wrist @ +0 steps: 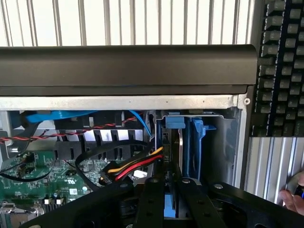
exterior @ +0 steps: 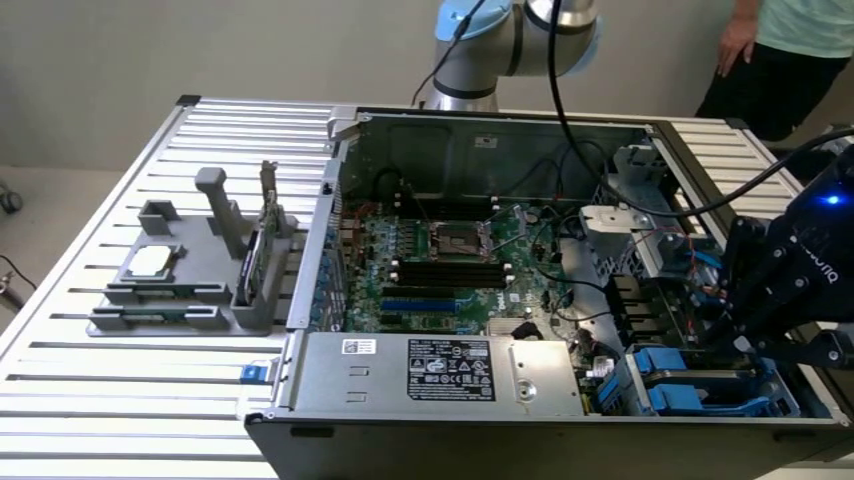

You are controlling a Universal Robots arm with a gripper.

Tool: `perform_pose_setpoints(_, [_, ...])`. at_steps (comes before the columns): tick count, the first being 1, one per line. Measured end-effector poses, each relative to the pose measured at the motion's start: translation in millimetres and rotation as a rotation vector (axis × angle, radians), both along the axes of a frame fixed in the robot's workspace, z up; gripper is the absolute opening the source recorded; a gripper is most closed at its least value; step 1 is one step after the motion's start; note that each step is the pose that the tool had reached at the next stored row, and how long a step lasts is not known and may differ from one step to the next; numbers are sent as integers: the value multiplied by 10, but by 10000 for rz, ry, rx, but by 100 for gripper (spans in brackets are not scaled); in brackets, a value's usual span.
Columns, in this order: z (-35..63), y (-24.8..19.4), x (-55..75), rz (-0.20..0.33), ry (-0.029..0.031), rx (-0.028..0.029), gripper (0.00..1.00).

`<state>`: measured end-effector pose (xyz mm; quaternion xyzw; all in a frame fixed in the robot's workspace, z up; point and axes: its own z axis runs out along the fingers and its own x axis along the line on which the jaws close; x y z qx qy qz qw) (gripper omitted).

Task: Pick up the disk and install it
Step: 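Insert the first disk wire, then insert the second disk wire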

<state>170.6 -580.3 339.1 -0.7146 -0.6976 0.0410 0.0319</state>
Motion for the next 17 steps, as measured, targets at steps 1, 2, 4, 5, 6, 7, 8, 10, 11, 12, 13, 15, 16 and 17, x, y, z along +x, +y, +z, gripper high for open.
perform_pose_setpoints(1, [0, 10, 2, -5, 6, -26, 16])
perform_pose_setpoints(2, [0, 17, 6, -11, 13, -54, 16])
perform_pose_setpoints(4, [-1, 25, 17, -31, 32, -125, 16])
perform_pose_setpoints(5, [-1, 28, 24, -39, 45, -168, 16])
perform_pose_setpoints(6, [-1, 31, 31, -46, 59, -217, 16])
perform_pose_setpoints(7, [0, 35, 38, -52, 76, -276, 16])
perform_pose_setpoints(8, [-1, 40, 44, -55, 91, -329, 16])
perform_pose_setpoints(10, [-1, 54, 46, -61, 110, -418, 16])
perform_pose_setpoints(11, [-2, 64, 46, -63, 115, -441, 16])
perform_pose_setpoints(12, [-3, 73, 46, -64, 118, -459, 16])
perform_pose_setpoints(13, [-4, 80, 47, -66, 124, -475, 16])
perform_pose_setpoints(15, [-8, 89, 47, -85, 144, -515, 16])
perform_pose_setpoints(16, [-12, 90, 47, -100, 151, -535, 16])
perform_pose_setpoints(17, [-15, 93, 47, -110, 157, -559, 16])
